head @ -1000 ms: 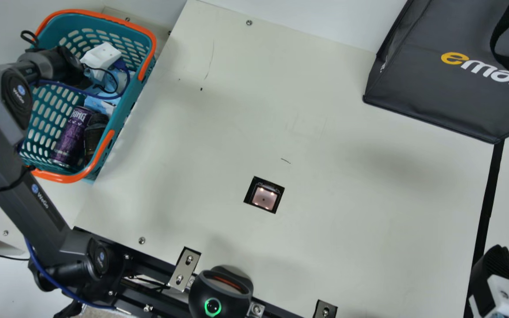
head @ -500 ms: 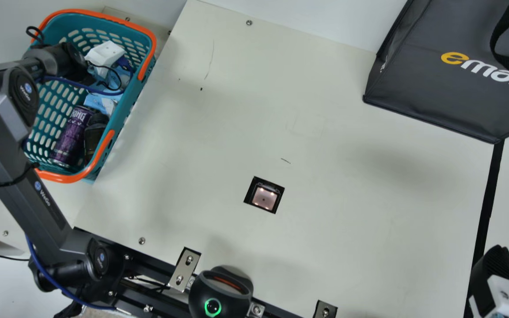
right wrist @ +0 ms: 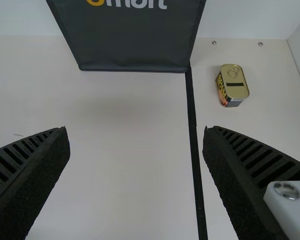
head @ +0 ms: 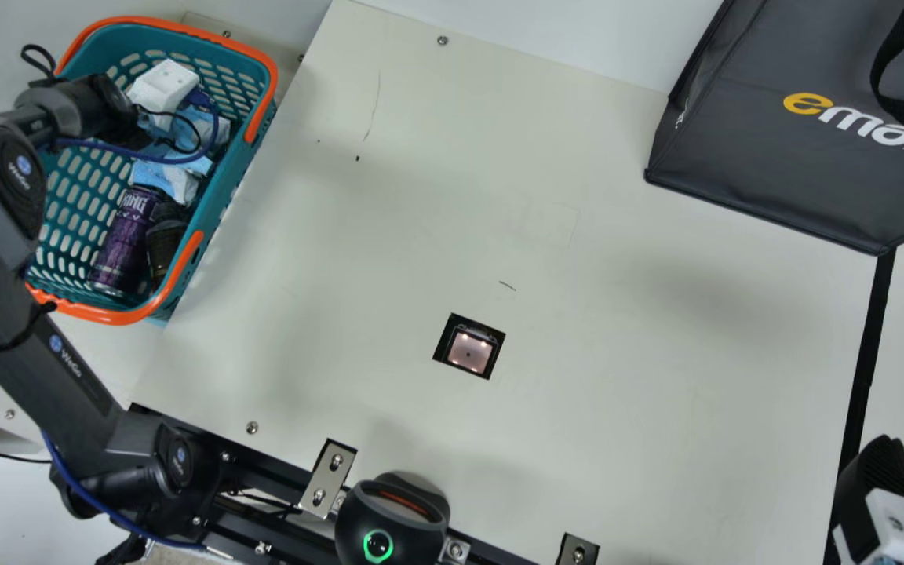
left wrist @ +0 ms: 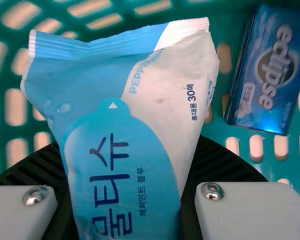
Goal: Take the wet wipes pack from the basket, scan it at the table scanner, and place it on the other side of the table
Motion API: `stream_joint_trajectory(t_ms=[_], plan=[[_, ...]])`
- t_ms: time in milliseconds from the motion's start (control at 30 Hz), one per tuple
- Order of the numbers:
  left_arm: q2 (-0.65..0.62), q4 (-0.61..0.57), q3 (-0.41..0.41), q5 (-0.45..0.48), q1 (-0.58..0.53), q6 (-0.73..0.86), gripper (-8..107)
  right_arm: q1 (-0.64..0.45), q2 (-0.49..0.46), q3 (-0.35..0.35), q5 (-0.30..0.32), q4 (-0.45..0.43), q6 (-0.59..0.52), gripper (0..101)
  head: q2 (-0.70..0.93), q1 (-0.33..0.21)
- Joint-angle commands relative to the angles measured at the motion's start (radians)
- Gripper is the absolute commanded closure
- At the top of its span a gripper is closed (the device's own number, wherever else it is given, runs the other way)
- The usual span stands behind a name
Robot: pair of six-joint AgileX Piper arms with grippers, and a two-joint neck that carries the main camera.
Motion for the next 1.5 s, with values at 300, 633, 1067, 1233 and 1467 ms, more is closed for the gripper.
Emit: stream_joint_trajectory(t_ms=[300,633,1067,1233,1467], plan=[[-0.204,-0.062,0.116,-0.064,0.019,-0.055,107,0.0,0.0,0.0,0.0,0.0,0.0,6,0.002,-0.027],[-0.413,0.038,0.228,-0.098,0.041,-0.286,107,0.0,0.0,0.0,0.0,0.0,0.0,6,0.002,-0.027],[-0.721,0.301,0.325,-0.041,0.013,-0.695,107,0.0,0.0,0.0,0.0,0.0,0.0,6,0.002,-0.027],[-0.821,0.4,0.328,0.031,-0.05,-0.847,107,0.0,0.0,0.0,0.0,0.0,0.0,6,0.002,-0.027],[-0.925,0.506,0.321,0.145,-0.178,-1.03,107,0.0,0.0,0.0,0.0,0.0,0.0,6,0.002,-0.027]])
